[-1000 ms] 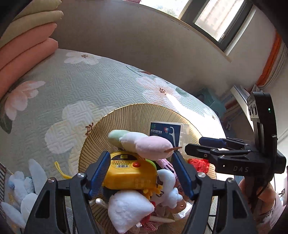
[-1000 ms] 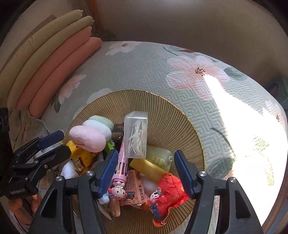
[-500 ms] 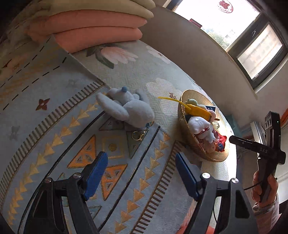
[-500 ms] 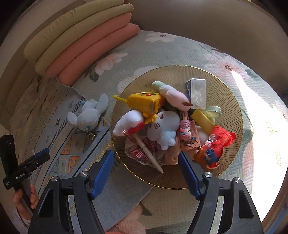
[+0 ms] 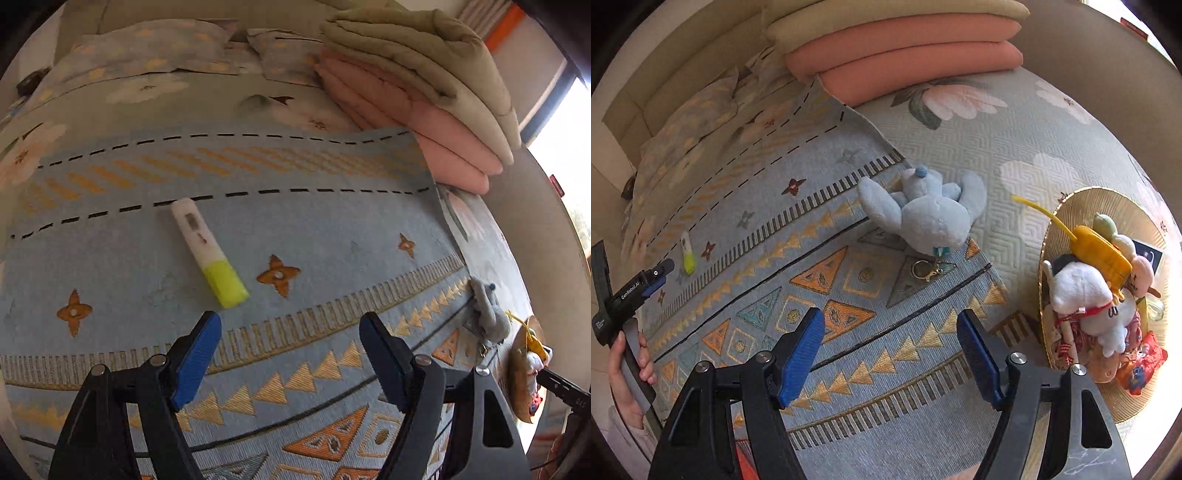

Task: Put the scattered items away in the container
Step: 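Move both open tools back over the rug, then grasp the white highlighter with the left tool while the right tool grasps the light blue plush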

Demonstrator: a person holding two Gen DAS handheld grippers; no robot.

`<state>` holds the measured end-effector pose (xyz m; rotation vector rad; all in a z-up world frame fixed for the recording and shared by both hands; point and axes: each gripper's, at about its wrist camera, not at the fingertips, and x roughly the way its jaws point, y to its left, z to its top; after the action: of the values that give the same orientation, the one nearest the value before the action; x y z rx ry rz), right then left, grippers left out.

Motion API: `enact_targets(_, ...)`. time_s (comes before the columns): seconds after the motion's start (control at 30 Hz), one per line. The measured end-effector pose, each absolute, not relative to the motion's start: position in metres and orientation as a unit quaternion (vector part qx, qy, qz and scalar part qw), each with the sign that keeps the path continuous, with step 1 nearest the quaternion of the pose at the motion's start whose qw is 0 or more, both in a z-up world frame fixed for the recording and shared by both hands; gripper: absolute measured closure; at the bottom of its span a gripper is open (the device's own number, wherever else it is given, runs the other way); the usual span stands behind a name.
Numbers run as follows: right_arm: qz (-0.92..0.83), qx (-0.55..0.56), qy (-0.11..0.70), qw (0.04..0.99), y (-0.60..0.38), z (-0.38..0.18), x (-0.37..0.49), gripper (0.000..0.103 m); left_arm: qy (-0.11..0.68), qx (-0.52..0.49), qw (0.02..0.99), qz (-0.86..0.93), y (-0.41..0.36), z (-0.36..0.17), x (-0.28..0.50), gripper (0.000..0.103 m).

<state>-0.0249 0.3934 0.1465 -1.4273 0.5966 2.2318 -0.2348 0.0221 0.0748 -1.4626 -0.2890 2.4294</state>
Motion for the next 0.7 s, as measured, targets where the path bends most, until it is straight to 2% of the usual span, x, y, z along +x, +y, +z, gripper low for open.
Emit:
enact_targets(0.07,0.804,-0.512,0.212,0.216,0.395,0.144,-0.039,0.03,-0.109,-0.501,0.115,0.851,0.011,0.065,-0.249,0.028)
enact_targets(0.2,0.803,-0.503,0.218,0.232,0.407,0.136,-0.059,0.029,-0.066,-0.493,0.05,0.866,0.016,0.044,-0.277,0.028)
enact_targets(0.27,0.802,-0.5,0.216,0.245,0.414,0.13,-0.066,0.024,-0.058,-0.491,0.039,0.868,0.02,0.034,-0.287,0.028)
enact_targets(0.4,0.797,-0.497,0.22,0.262,0.432,0.112,-0.077,0.024,-0.037,-0.491,0.018,0.87,0.033,0.015,-0.297,0.028)
enact_targets(0.53,0.789,-0.495,0.232,0.281,0.451,0.094,-0.087,0.024,0.01,-0.467,0.008,0.884,0.047,0.008,-0.295,0.02)
enact_targets(0.63,0.784,-0.493,0.229,0.299,0.462,0.082,-0.096,0.015,0.007,-0.456,0.011,0.89,0.046,0.007,-0.292,0.019)
enact_targets(0.7,0.785,-0.49,0.233,0.299,0.468,0.076,-0.1,0.012,0.0,-0.453,0.016,0.892,0.045,0.008,-0.292,0.019)
